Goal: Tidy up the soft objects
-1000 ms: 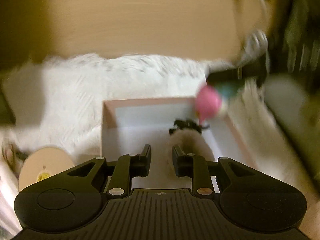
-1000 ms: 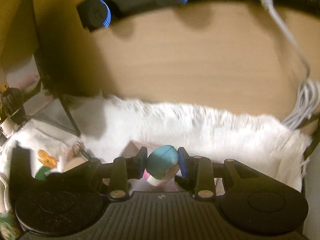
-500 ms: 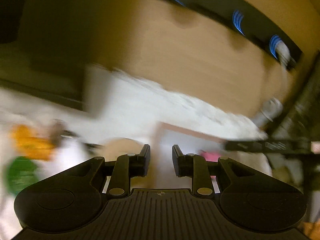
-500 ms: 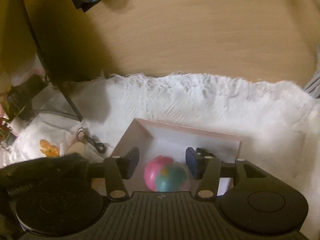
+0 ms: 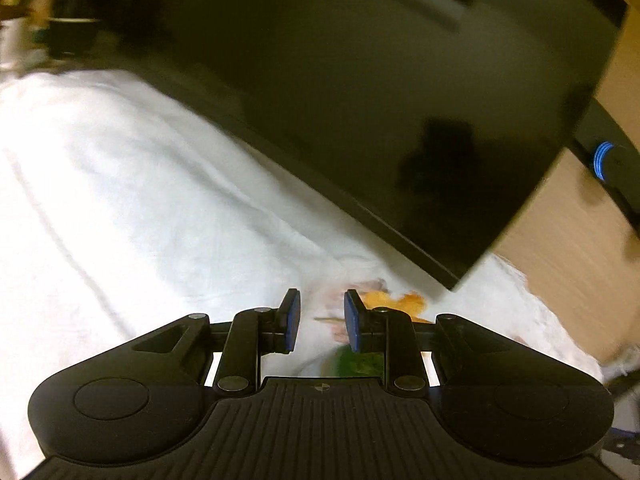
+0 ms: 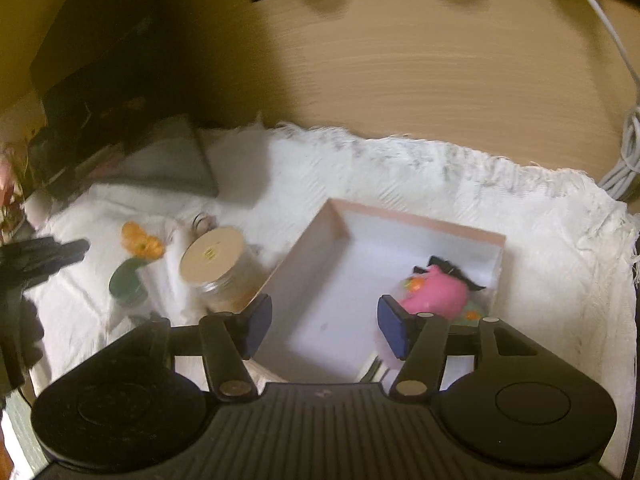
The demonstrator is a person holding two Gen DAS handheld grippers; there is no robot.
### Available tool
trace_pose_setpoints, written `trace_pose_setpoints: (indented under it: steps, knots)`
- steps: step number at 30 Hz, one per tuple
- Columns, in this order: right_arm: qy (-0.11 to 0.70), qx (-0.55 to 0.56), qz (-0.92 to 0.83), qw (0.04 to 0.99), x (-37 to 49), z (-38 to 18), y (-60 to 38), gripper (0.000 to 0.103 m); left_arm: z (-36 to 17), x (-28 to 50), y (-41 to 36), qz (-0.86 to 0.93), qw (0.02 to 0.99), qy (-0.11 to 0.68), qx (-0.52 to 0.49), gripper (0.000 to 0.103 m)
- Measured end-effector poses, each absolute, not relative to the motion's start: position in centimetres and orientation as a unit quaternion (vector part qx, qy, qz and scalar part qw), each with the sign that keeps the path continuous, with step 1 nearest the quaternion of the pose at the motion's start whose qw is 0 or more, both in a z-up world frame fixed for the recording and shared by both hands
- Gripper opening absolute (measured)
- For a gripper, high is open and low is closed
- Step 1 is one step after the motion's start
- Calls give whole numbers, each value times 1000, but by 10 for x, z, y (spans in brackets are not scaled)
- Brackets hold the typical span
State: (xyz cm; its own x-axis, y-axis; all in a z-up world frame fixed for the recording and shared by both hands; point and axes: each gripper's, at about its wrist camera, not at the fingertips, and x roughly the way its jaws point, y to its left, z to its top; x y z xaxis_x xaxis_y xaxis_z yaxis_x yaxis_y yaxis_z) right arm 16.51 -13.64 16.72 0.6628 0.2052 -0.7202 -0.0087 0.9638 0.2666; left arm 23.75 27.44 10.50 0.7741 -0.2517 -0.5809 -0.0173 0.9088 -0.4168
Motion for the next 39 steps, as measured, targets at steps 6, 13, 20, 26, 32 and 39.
trace_pose_setpoints:
  steps: [6, 13, 20, 26, 32, 39]
  knots:
    - [414, 55, 62, 906, 154, 167, -92, 60, 120, 270, 247, -165, 907, 349, -167, 26]
    - [421, -3, 73, 904, 138, 156, -51, 61, 129, 255, 200, -259, 905, 337, -20, 27]
    - [435, -31, 107, 894, 127, 139, -29, 62, 105, 295, 172, -263, 887, 379, -17, 26]
    - [423, -59, 135, 894, 119, 133, -16, 62, 85, 302, 160, -286, 855, 429, 52, 24]
    - [392, -56, 160, 904, 120, 138, -15, 63, 86, 255, 178, -329, 833, 442, 59, 24]
    - [350, -111, 198, 909, 149, 128, 26, 67, 82, 232, 203, -328, 821, 466, 27, 23]
